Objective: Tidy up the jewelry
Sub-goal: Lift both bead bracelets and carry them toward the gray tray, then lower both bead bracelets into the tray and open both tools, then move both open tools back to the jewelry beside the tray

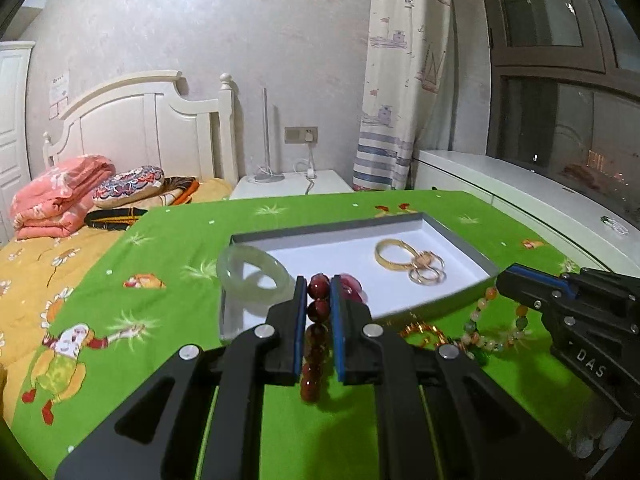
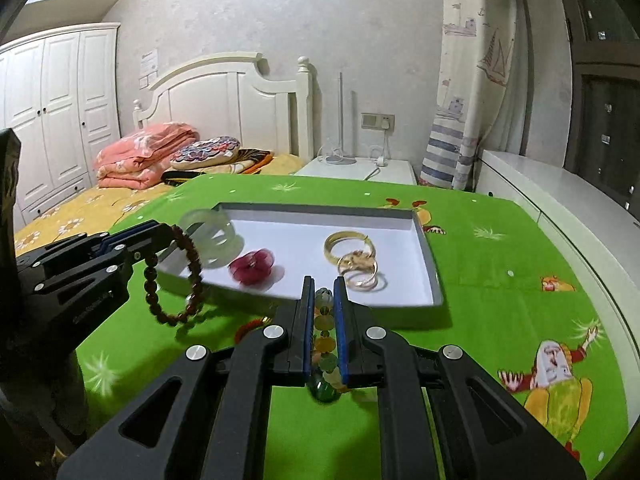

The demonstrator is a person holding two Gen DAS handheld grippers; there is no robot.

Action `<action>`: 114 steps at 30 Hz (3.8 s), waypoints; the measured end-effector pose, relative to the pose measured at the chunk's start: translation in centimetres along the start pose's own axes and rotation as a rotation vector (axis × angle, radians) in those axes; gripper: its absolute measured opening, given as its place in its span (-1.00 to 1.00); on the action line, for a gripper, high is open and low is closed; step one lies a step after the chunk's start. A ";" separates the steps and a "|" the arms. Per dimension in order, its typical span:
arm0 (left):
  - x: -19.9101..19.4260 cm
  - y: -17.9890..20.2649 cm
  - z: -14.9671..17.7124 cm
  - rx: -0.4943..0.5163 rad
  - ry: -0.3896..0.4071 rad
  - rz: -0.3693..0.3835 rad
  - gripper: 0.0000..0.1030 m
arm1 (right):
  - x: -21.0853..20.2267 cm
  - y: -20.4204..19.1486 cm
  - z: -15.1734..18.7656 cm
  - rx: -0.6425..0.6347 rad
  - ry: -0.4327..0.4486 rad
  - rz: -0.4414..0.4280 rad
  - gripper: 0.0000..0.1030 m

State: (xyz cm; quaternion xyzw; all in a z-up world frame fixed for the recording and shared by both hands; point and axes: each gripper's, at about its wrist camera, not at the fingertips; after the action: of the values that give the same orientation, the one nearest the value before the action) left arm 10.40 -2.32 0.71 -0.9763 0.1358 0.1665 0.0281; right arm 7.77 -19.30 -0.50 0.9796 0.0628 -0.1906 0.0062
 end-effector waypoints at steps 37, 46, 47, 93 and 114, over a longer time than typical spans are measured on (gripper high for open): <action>1.1 -0.6 2.7 0.058 -0.244 0.131 -0.04 | 0.7 -1.1 -2.9 -0.065 0.030 -0.031 -0.78; 2.7 1.0 5.6 0.170 -0.353 0.120 -0.79 | -0.8 -1.2 -2.6 -0.058 0.054 -0.042 -0.78; 2.4 0.9 5.5 0.166 -0.339 0.122 -0.79 | -0.9 -1.0 -2.5 -0.055 0.055 -0.040 -0.78; 14.0 -2.0 -6.6 -0.030 -0.091 -0.055 -0.78 | 12.5 -1.6 -6.0 -0.041 -0.065 -0.011 -0.73; 4.6 -6.0 -2.7 -0.175 0.032 -0.091 0.89 | 5.4 0.6 -1.8 0.088 -0.063 -0.025 0.18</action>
State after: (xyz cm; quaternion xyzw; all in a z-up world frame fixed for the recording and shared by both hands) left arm 17.11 1.96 1.79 -0.9826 0.0766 0.1608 -0.0521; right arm 13.49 -19.15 -0.85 0.9716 0.0666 -0.2240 -0.0371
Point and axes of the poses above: each gripper's, at about its wrist camera, not at the fingertips, and x roughly the way its jaws point, y to its right, z to its underside, and after that the axes turned 6 degrees about y, right-handed
